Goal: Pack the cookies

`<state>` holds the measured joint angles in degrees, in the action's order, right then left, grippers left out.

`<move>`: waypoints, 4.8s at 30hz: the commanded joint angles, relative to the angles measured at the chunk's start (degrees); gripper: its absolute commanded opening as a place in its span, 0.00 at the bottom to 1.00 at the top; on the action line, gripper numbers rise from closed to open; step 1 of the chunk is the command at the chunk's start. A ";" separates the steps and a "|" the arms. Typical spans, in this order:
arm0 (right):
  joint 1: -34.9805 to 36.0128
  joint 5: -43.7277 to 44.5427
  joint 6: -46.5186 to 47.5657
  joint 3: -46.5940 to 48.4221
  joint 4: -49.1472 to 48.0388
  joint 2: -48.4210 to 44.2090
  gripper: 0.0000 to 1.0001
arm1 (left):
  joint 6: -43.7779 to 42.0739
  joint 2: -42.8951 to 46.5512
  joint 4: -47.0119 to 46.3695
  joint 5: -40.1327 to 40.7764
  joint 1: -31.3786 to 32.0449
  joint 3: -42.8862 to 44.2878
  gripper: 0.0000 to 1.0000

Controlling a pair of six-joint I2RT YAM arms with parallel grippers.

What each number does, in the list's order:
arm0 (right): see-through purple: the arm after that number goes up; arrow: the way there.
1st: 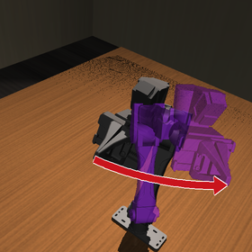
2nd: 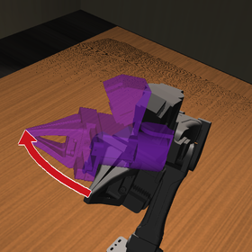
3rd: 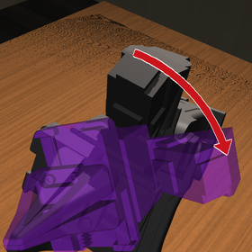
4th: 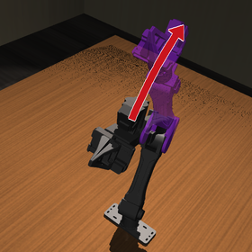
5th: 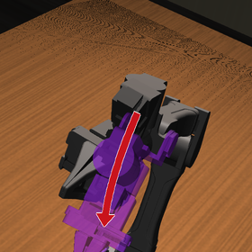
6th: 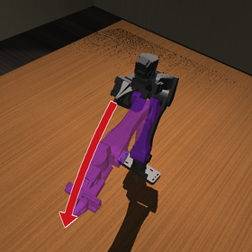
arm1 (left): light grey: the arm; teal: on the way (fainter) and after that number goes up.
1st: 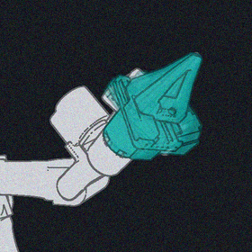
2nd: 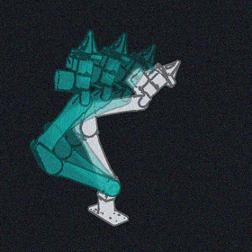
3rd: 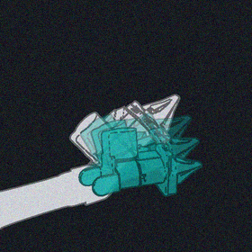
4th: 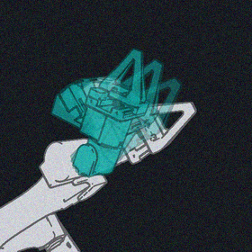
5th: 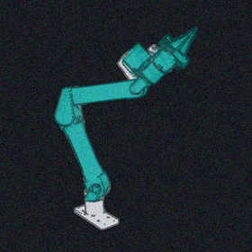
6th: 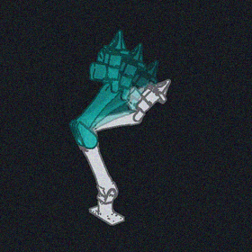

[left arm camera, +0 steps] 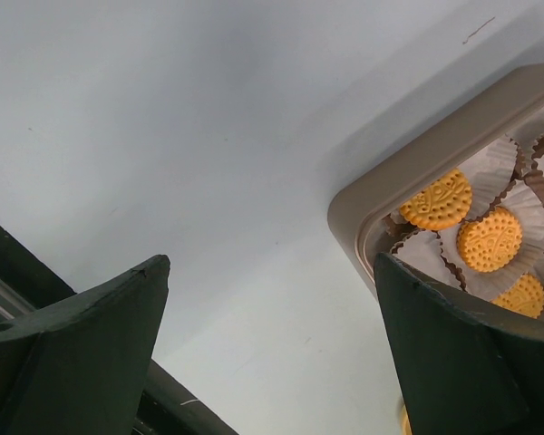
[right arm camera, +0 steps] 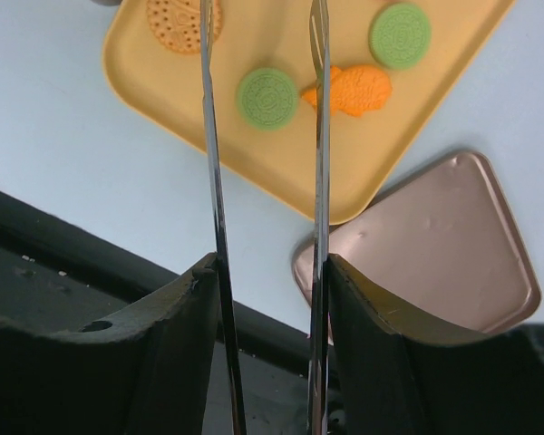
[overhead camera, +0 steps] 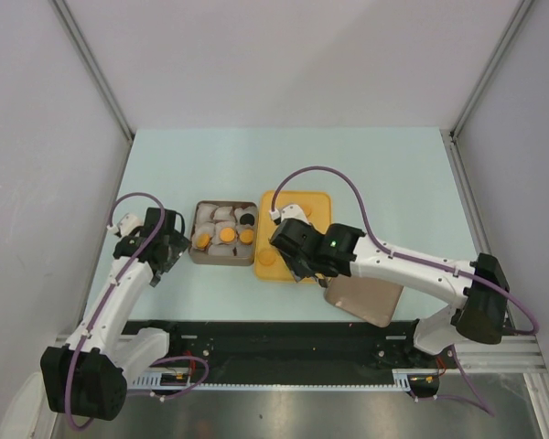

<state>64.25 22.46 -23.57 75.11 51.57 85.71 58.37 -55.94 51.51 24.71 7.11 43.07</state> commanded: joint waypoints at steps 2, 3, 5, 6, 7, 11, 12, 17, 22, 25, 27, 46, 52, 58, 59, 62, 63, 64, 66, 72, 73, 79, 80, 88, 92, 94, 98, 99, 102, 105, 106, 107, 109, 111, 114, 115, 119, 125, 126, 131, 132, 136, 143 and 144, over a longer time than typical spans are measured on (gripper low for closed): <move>2.72 -0.92 -1.48 -0.32 -0.94 -1.87 0.53 | -1.33 -0.04 -1.32 -0.98 -0.08 -0.18 0.99; 3.33 -1.27 -1.48 -0.32 -1.38 -1.78 0.53 | -1.33 -0.04 -1.41 -0.98 -0.08 -0.27 0.99; 3.78 -1.71 -1.56 -0.32 -2.09 -1.25 0.53 | -1.50 0.13 -1.41 -1.15 -0.08 -0.35 0.99; 3.95 -1.98 -1.56 -0.32 -2.44 -0.99 0.53 | -1.59 0.13 -1.41 -1.15 -0.08 -0.44 0.99; 4.13 -2.15 -1.48 -0.32 -2.53 -0.72 0.53 | -1.59 0.22 -1.41 -1.07 -0.08 -0.53 0.99; 4.57 -2.33 -0.77 -0.40 -3.14 1.29 0.54 | -1.77 0.40 -1.85 -1.24 -0.08 -0.97 0.99; 4.66 -2.59 -0.60 -0.49 -3.58 1.56 0.54 | -1.85 0.48 -2.11 -1.33 -0.08 -0.97 0.99; 4.66 -2.59 0.02 -0.84 -4.37 3.41 0.53 | -2.12 0.66 -2.29 -1.42 -0.08 -1.23 0.98; 4.39 -3.21 0.72 -1.55 -6.30 5.16 0.54 | -2.29 0.66 -2.55 -1.59 -0.08 -1.50 0.98; 3.96 -3.56 0.98 -1.72 -7.45 6.04 0.54 | -2.38 0.66 -2.64 -1.68 -0.08 -1.58 0.98; 3.52 -3.91 1.42 -1.72 -8.24 6.48 0.54 | -2.47 0.75 -2.73 -1.68 -0.08 -1.58 0.98; 2.46 -1.28 0.55 -1.99 -4.11 1.58 0.31 | -2.73 0.84 -3.25 -2.12 -0.08 -1.76 0.98; -0.52 0.92 1.07 -0.94 -1.65 -5.72 0.30 | -2.73 0.75 -3.34 -2.38 -0.08 -1.76 0.98; -2.46 1.63 3.09 2.05 -4.54 -7.93 0.28 | -2.73 0.13 -3.43 -2.56 -0.08 -1.50 0.98; -2.55 -0.03 3.44 2.32 -7.07 -7.84 0.28 | -2.73 -0.22 -3.43 -2.56 -0.08 -1.50 0.98; -2.81 -3.73 4.85 3.89 -11.39 -5.66 0.28 | -2.91 -0.48 -3.43 -2.47 -0.08 -1.50 0.98; -2.81 -4.35 5.72 4.42 -12.01 -4.77 0.28 | -3.00 -0.74 -3.52 -2.39 -0.08 -1.41 0.98; -2.81 -5.40 6.08 4.86 -13.06 -3.72 0.28 | -3.00 -0.83 -3.43 -2.12 -0.08 -1.32 0.98; -2.81 -6.37 7.30 6.88 -13.60 -0.65 0.28 | -3.00 -1.10 -3.43 -2.21 -0.08 -1.32 0.98; -2.64 -10.76 9.59 10.84 -15.80 5.15 0.28 | -2.91 -2.67 -4.31 -2.56 -0.08 -1.59 0.98; -2.72 -11.12 9.77 11.28 -15.80 5.95 0.28 | -2.82 -2.94 -4.31 -2.73 -0.08 -1.41 0.98; -2.73 -13.93 11.27 13.22 -15.36 10.17 0.28 | -2.65 -5.40 -3.96 -2.56 -0.08 0.08 0.98; -2.73 -14.28 11.36 13.39 -15.36 10.52 0.28 | -2.65 -5.58 -4.04 -2.56 -0.08 0.26 0.98; -1.85 -16.57 11.53 14.62 -16.33 12.90 0.27 | -2.82 -6.29 -3.96 -2.56 -0.08 0.44 0.99; -1.41 -16.75 11.53 14.98 -16.42 14.04 0.28 | -2.91 -6.11 -3.96 -2.65 -0.08 0.35 0.98; -1.32 -16.92 11.53 15.06 -16.50 15.00 0.27 | -3.00 -5.85 -4.04 -2.73 -0.08 0.26 0.98; -1.50 -17.27 11.53 15.59 -16.94 16.41 0.28 | -3.08 -5.58 -4.31 -2.91 -0.08 -0.09 0.98; -1.58 -17.53 11.27 15.68 -17.03 16.59 0.27 | -3.09 -5.49 -4.22 -3.00 -0.08 -0.09 0.98; -1.41 -17.80 11.09 15.94 -17.12 17.12 0.28 | -3.17 -5.49 -4.22 -3.00 -0.08 -0.09 0.98; -1.23 -17.80 11.09 15.86 -16.94 17.12 0.28 | -3.26 -5.49 -4.40 -3.18 -0.08 -0.18 0.98; -1.14 -17.80 10.92 15.86 -16.94 17.21 0.28 | -3.17 -5.49 -4.57 -3.18 -0.08 -0.27 0.98; -1.14 -17.89 10.92 15.86 -16.77 17.12 0.28 | -3.17 -5.58 -4.66 -3.26 -0.08 -0.35 0.98; -0.97 -17.80 10.92 15.86 -16.68 17.03 0.29 | -3.26 -5.58 -4.75 -3.26 -0.08 -0.35 0.98; -0.88 -17.62 10.92 15.94 -16.42 17.03 0.31 | -3.17 -5.58 -4.75 -3.26 -0.08 -0.35 0.98; -0.62 -17.19 11.00 16.03 -16.15 16.51 0.34 | -3.26 -5.58 -4.66 -3.18 -0.08 -0.35 0.98; -0.53 -17.01 11.00 16.21 -16.06 16.42 0.36 | -3.26 -5.67 -4.75 -3.18 -0.08 -0.35 0.98; -0.44 -16.13 11.09 16.38 -15.36 15.80 0.41 | -3.26 -5.58 -4.66 -3.18 -0.08 -0.35 0.98; -0.44 -15.34 11.09 16.56 -14.66 15.19 0.49 | -3.26 -5.49 -4.66 -3.18 -0.08 -0.27 0.98; -0.35 -15.16 11.09 16.56 -14.48 15.19 0.50 | -3.26 -5.49 -4.75 -3.18 -0.08 -0.35 0.98; -0.35 -14.46 11.09 16.65 -14.13 15.10 0.55 | -3.26 -5.40 -4.84 -3.26 -0.08 -0.44 0.98; -0.44 -14.46 11.09 16.91 -14.04 15.01 0.56 | -3.26 -5.40 -4.84 -3.26 -0.08 -0.44 0.98; -0.35 -13.67 11.09 17.26 -13.78 14.49 0.57 | -3.17 -5.40 -4.84 -3.26 -0.08 -0.53 0.98; -1.32 -10.77 10.83 17.61 -13.78 12.11 0.57 | -3.26 -5.40 -4.84 -3.18 -0.08 -0.44 0.98; -1.49 -9.72 10.74 17.44 -14.21 11.85 0.56 | -3.26 -5.49 -4.84 -3.18 -0.08 -0.53 0.98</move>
<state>63.33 9.17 -12.99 89.78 38.30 101.73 55.88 -62.24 47.66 21.78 7.11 41.58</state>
